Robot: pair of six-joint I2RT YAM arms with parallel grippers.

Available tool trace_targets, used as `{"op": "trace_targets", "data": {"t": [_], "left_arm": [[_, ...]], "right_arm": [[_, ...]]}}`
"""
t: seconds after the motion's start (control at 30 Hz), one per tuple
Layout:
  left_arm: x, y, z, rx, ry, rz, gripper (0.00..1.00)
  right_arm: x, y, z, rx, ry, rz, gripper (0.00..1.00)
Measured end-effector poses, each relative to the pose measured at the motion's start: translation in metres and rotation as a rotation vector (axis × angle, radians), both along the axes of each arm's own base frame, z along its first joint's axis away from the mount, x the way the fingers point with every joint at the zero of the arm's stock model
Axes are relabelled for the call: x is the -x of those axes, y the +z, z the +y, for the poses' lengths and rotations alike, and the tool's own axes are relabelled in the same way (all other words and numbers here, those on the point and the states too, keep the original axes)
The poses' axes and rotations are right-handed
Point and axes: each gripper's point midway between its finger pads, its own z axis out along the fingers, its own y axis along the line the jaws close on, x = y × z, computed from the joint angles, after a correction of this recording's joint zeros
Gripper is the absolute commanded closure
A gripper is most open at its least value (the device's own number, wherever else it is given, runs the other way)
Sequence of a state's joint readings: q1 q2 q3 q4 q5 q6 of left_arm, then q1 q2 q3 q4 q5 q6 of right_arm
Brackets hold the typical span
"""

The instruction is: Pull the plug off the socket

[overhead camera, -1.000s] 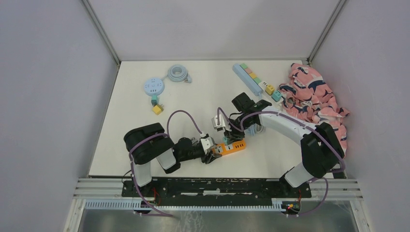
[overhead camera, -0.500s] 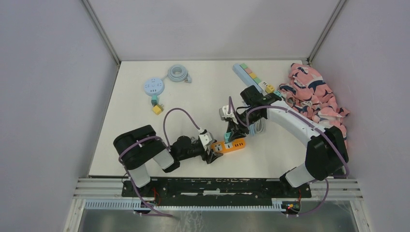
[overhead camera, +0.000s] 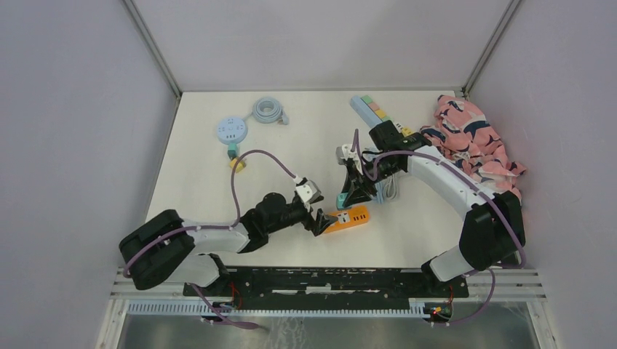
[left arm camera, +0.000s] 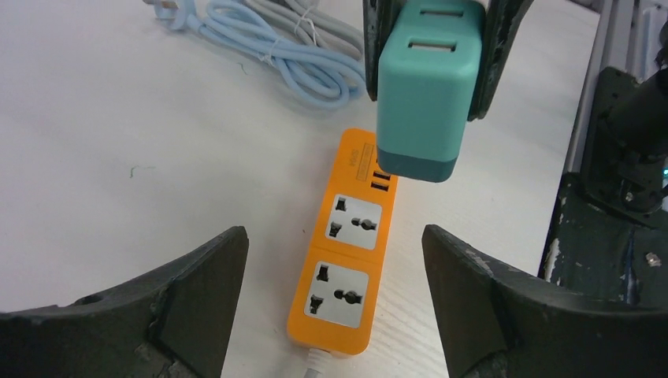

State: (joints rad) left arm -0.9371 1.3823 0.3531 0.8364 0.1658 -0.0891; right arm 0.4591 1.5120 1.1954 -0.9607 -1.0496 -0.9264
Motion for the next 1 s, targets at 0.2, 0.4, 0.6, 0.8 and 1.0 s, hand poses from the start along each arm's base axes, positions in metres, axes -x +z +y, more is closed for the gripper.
{"op": "trace_targets", "data": {"t": [0.2, 0.4, 0.6, 0.8, 1.0], "left_arm": [[0.001, 0.036, 0.011, 0.071, 0.054, -0.003, 0.04], [-0.001, 0.055, 0.024, 0.123, 0.125, 0.038, 0.03], [-0.001, 0.067, 0.031, 0.145, 0.172, 0.082, 0.03], [0.001, 0.087, 0.033, 0.194, 0.175, 0.086, 0.04], [0.002, 0.093, 0.034, 0.211, 0.174, 0.087, 0.04]], "right_arm": [[-0.002, 0.013, 0.002, -0.026, -0.038, 0.064, 0.99], [-0.003, 0.019, 0.004, -0.033, -0.076, 0.133, 0.99], [-0.011, 0.024, 0.008, -0.041, -0.134, 0.181, 0.97], [-0.023, 0.03, 0.012, -0.056, -0.203, 0.227, 0.95], [-0.032, 0.031, 0.018, -0.066, -0.288, 0.325, 0.9]]}}
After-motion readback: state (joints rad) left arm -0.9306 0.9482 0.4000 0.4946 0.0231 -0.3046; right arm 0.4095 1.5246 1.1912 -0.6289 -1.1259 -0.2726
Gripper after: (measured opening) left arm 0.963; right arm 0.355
